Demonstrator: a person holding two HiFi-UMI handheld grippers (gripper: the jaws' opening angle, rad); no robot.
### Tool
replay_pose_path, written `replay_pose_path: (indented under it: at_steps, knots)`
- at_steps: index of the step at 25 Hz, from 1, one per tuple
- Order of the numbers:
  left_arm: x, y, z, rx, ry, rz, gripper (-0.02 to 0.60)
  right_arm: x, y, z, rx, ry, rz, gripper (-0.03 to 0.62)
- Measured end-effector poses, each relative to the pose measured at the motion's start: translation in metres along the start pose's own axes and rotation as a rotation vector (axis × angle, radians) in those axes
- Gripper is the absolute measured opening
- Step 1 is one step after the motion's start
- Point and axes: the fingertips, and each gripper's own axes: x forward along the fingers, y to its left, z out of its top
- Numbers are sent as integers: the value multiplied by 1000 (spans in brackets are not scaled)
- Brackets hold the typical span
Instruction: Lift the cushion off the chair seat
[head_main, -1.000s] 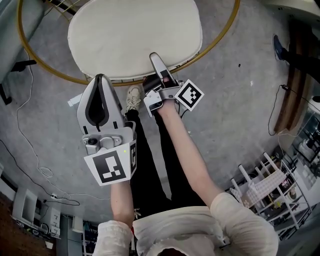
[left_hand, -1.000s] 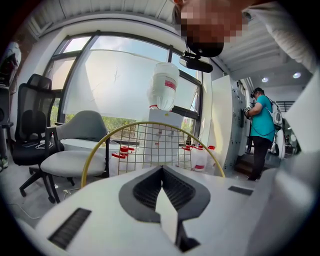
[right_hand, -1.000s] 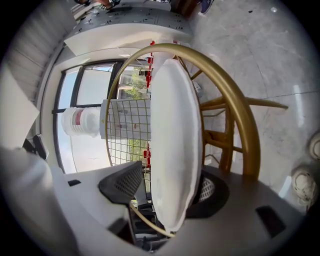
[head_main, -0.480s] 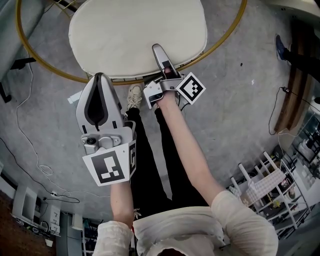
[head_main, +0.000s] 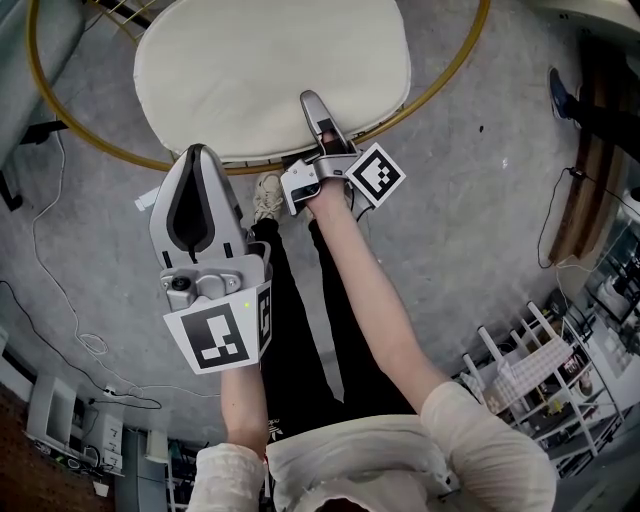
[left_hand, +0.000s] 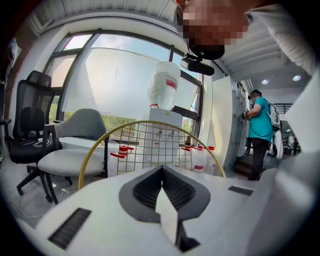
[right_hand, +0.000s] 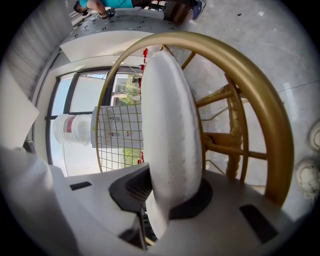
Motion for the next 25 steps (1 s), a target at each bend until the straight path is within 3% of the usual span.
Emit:
replay_pose_path:
  at_steps: [12,25]
  knots:
    - [-3,-3,3,-3,-13,9,14,-1,5,0,-3,-11,-13,57]
    - [-14,5,56,-11,-91,59,14,-16,86,-4,-54,-20,61,43]
